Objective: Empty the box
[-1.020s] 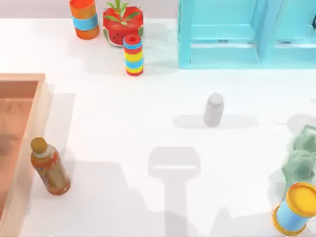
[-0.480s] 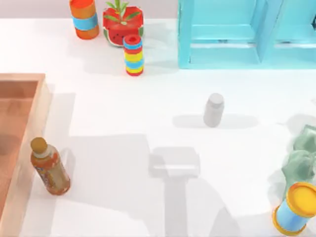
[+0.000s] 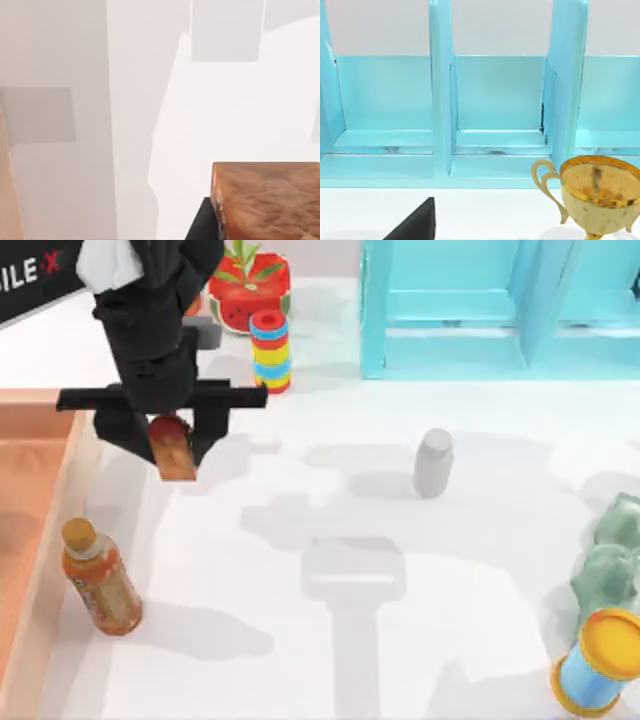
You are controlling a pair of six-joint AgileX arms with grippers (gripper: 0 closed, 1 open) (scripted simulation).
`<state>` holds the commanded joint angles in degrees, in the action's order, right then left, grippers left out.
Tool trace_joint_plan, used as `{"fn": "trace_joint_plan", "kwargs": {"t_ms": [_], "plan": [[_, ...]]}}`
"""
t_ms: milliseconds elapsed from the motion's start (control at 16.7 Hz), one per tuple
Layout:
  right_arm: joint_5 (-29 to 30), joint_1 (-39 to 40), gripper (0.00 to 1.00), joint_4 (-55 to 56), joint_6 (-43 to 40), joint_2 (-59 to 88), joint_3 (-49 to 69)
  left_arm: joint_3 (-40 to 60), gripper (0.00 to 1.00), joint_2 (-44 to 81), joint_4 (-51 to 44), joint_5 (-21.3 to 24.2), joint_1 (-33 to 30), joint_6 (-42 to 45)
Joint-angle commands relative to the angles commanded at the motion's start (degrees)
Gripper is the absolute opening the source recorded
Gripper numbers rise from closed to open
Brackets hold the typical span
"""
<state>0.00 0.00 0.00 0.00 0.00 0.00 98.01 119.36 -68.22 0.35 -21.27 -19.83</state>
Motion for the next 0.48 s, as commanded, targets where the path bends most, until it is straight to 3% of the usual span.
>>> {"fn": "trace_joint_plan", "kwargs": {"t_ms": [180,480], "plan": [[0.0,0.0,1.0,0.0,0.0,0.0,0.0,2.7,0.0,5.0,2.0,-0.2,-5.9,-5.6],[0.0,0.0,1.0,0.0,0.0,0.0,0.0,2.8,0.0,5.7,2.3,-0.2,-6.7,-6.4]]}}
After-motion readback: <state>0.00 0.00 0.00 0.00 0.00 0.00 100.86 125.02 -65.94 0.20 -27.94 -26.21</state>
